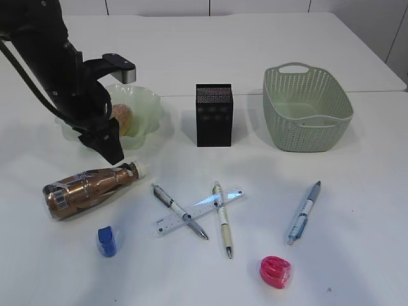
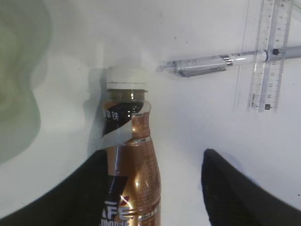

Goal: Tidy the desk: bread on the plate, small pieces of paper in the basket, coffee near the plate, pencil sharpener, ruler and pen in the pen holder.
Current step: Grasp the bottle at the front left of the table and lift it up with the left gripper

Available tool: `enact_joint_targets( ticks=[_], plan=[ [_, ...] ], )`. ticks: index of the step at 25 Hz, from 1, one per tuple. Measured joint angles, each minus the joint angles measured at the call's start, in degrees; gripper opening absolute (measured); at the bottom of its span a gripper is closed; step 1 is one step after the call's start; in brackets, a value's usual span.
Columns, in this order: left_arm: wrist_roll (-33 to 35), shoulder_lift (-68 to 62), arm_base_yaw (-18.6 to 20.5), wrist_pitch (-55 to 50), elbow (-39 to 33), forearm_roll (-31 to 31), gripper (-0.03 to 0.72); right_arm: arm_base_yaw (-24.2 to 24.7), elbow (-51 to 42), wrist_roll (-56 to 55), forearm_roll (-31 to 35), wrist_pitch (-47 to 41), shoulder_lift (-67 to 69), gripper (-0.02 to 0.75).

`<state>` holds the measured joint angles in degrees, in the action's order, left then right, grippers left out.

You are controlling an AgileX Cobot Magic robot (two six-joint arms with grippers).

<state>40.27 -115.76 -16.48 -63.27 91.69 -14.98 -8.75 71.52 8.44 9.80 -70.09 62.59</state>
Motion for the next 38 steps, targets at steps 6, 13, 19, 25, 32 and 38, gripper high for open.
enact_joint_targets(
  ticks=[6, 13, 19, 25, 32, 38],
  plan=[
    [0.0, -0.52, 0.0, -0.1, 0.0, 0.4, 0.518, 0.0, 0.0, 0.0, 0.0, 0.0, 0.0, 0.493],
    [0.0, -3.27, 0.0, -0.19, 0.0, 1.71, 0.544, 0.0, 0.0, 0.0, 0.03, 0.09, 0.0, 0.493],
    [0.0, -3.73, 0.0, 1.12, 0.12, 2.35, 0.545, 0.0, 0.0, 0.0, 0.32, 0.09, 0.0, 0.493],
    [0.0, -6.11, 0.0, 2.1, 0.12, 2.85, 0.545, 0.0, 0.0, 0.0, 0.32, 0.09, 0.0, 0.493],
    [0.0, -7.97, 0.0, 3.06, 0.13, 3.08, 0.545, 0.0, 0.0, -0.12, 0.32, 0.09, 0.0, 0.493],
    [0.0, -8.29, 0.0, 4.79, 0.13, 3.59, 0.545, 0.0, 0.0, -0.12, 0.32, 0.09, 0.0, 0.493]
  ],
)
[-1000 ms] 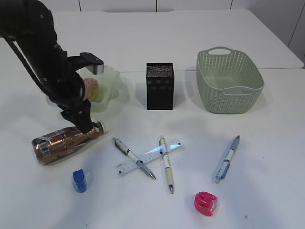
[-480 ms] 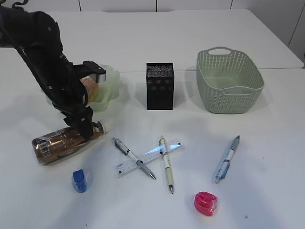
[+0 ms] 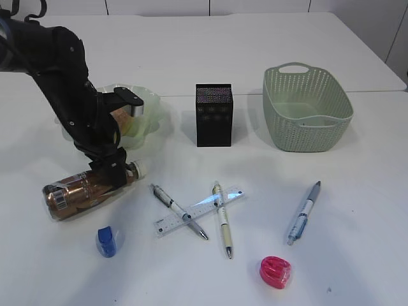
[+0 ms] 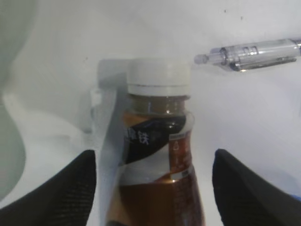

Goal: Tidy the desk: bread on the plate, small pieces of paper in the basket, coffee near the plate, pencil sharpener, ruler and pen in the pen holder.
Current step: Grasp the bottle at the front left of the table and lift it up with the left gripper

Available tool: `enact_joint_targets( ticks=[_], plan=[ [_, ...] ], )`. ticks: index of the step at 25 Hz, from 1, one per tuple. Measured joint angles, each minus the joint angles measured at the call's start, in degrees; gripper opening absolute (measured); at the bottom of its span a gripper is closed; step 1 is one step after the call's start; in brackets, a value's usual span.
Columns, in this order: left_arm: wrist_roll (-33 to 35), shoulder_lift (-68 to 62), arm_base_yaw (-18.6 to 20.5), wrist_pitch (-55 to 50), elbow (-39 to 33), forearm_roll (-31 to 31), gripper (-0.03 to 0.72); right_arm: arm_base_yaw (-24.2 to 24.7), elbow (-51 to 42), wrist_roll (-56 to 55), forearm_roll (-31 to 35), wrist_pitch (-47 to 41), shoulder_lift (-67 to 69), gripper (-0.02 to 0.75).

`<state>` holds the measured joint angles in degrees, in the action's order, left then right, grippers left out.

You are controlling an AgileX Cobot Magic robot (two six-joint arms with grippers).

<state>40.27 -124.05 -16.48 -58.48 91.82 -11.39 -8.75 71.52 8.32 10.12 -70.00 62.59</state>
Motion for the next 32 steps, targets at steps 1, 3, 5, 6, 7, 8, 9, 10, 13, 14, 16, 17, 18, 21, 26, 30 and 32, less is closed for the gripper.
enact_joint_targets(
  ticks=[1, 3, 5, 6, 7, 8, 9, 10, 13, 14, 16, 17, 18, 21, 26, 30, 32],
  plan=[
    [0.0, 0.0, 0.0, 0.28, 0.0, 0.03, 0.545, 0.0, 0.0, 0.0, 0.0, 0.0, 0.0, 0.493],
    [0.0, 0.0, 0.0, 0.49, 0.1, 0.13, 0.545, 0.0, 0.0, 0.0, 0.0, 0.0, 0.0, 0.493],
    [0.0, 0.0, 0.0, 0.59, 0.1, 0.13, 0.545, 0.0, 0.0, 0.0, 0.0, 0.0, 0.0, 0.493],
    [0.0, 0.0, 0.0, 0.71, 0.1, 0.28, 0.545, 0.0, 0.0, 0.0, 0.0, 0.0, 0.0, 0.493],
    [0.0, 0.0, 0.0, 0.71, 0.1, 0.27, 0.545, 0.0, 0.0, 0.0, 0.0, 0.0, 0.0, 0.493],
    [0.0, 0.0, 0.0, 0.79, 0.1, 0.38, 0.545, 0.0, 0.0, 0.0, 0.0, 0.0, 0.0, 0.493],
    [-0.1, 0.0, 0.0, 0.79, 0.1, 0.31, 0.544, 0.0, 0.0, 0.0, 0.0, 0.0, 0.0, 0.493],
    [-0.22, 0.0, 0.0, 0.79, 0.1, 0.41, 0.543, 0.0, 0.0, 0.0, 0.0, 0.0, 0.0, 0.493],
    [-0.35, 0.0, 0.0, 0.07, 0.1, 0.64, 0.54, 0.0, 0.0, 0.0, 0.0, 0.0, 0.0, 0.493],
    [-0.48, 0.0, 0.0, -0.55, 0.1, 0.74, 0.54, 0.0, 0.0, 0.0, 0.0, 0.0, 0.0, 0.493],
    [-0.85, 0.0, 0.0, -1.61, 0.1, 0.76, 0.54, 0.0, 0.0, 0.0, 0.0, 0.0, 0.0, 0.493],
    [-0.98, 0.0, 0.0, -2.17, 0.1, 0.76, 0.54, 0.0, 0.0, 0.0, 0.0, 0.0, 0.0, 0.493],
    [-1.24, 0.0, 0.0, -2.6, 0.1, 0.86, 0.539, 0.0, 0.0, 0.0, 0.0, 0.0, 0.0, 0.493],
    [-1.59, 0.0, 0.0, -3.19, 0.1, 0.98, 0.525, 0.0, 0.0, 0.0, 0.14, 0.0, 0.0, 0.493],
    [-2.74, 0.0, 0.0, -3.9, 0.1, 1.38, 0.496, 0.0, 0.0, 0.0, 0.49, 0.0, 0.0, 0.493],
    [-2.98, -0.26, 0.0, -3.77, 0.1, 1.62, 0.491, 0.0, 0.0, 0.0, 0.62, 0.0, 0.0, 0.493],
    [-2.98, -1.08, 0.0, -3.33, 0.1, 1.62, 0.491, 0.0, 0.0, 0.0, 0.74, 0.0, 0.0, 0.493]
  ],
)
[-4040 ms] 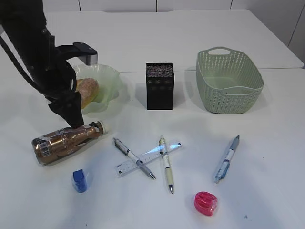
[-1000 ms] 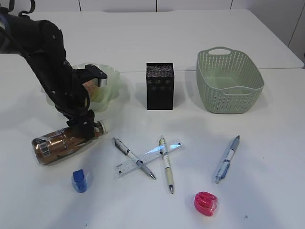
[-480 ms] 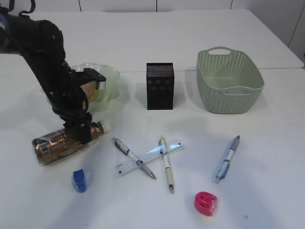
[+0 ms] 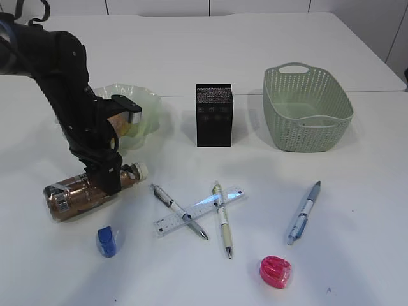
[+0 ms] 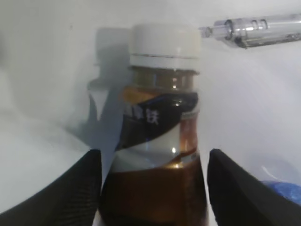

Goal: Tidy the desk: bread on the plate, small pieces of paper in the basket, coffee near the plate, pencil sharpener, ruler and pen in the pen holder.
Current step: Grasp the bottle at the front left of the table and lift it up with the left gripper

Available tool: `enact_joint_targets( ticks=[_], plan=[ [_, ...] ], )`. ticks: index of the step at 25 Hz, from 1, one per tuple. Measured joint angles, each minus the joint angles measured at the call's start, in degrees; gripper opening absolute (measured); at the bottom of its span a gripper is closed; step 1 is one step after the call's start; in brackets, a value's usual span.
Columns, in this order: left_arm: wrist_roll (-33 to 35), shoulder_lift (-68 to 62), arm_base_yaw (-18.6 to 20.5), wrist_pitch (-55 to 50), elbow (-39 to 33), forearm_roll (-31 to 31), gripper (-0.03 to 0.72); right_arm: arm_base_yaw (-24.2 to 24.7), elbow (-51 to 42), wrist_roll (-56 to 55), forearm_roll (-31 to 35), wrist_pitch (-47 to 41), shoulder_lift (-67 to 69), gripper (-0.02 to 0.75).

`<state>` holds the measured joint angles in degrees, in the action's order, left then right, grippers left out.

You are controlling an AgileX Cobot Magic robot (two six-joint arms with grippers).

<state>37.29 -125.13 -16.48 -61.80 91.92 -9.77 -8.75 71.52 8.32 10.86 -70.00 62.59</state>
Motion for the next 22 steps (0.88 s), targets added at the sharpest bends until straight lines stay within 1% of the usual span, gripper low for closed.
enact_joint_targets(
  ticks=[6, 11, 16, 22],
  plan=[
    [0.0, -2.14, -0.68, 0.23, 0.01, 0.01, 0.49, 0.0, 0.0, 0.0, 0.41, 0.0, 0.0, 0.493],
    [-0.29, -2.28, -2.08, 0.23, 2.11, 0.77, 0.484, 0.0, 0.0, 0.0, 0.41, 0.0, 0.0, 0.493],
    [-1.38, -2.51, -2.44, -0.29, 3.25, 2.19, 0.407, 0.0, 0.0, 0.0, 0.41, 0.0, 0.0, 0.493],
    [-3.05, -3.14, -2.44, -1.8, 3.28, 3.48, 0.376, 0.0, 0.0, 0.0, 0.44, 0.0, 0.0, 0.493]
  ],
)
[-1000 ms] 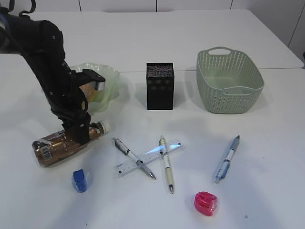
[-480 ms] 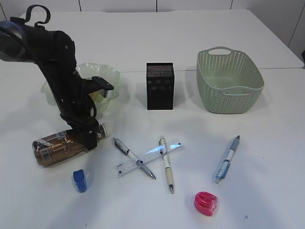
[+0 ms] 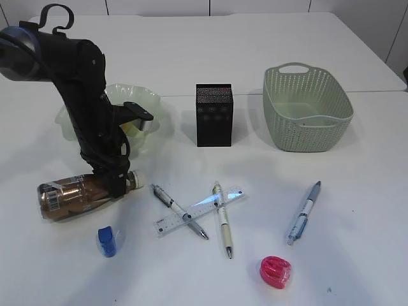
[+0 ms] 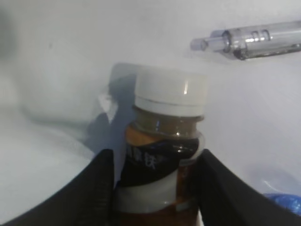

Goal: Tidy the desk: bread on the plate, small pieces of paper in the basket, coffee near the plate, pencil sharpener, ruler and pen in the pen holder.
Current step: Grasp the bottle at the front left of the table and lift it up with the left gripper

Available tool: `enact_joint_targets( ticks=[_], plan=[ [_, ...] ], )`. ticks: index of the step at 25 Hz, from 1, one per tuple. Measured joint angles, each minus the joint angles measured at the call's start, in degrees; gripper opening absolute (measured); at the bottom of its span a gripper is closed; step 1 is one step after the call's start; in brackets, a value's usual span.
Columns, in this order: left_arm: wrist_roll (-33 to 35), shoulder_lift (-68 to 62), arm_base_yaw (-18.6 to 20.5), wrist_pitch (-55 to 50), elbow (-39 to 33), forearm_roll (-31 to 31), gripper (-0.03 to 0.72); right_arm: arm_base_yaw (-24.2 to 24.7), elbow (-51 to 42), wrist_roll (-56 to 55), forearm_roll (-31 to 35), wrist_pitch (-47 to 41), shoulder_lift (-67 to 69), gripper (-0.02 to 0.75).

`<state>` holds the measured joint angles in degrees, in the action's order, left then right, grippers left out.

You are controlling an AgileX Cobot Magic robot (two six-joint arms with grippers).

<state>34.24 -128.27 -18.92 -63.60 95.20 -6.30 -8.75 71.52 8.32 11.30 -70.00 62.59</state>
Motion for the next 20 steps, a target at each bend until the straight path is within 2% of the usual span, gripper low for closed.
enact_joint_targets(
  ticks=[6, 16, 20],
  plan=[
    [-0.13, 0.0, 0.0, -0.5, 0.09, 0.07, 0.28, 0.0, 0.0, 0.0, 0.23, 0.0, 0.0, 0.493],
    [-0.13, 3.91, 0.0, -0.76, 0.09, -4.04, 0.274, 0.0, -0.85, 0.0, 0.35, 0.48, 0.0, 0.493],
    [-0.13, 6.66, 0.0, -0.86, 1.46, -7.81, 0.274, 0.0, -1.41, 0.0, 0.35, 0.85, 0.0, 0.493]
  ],
)
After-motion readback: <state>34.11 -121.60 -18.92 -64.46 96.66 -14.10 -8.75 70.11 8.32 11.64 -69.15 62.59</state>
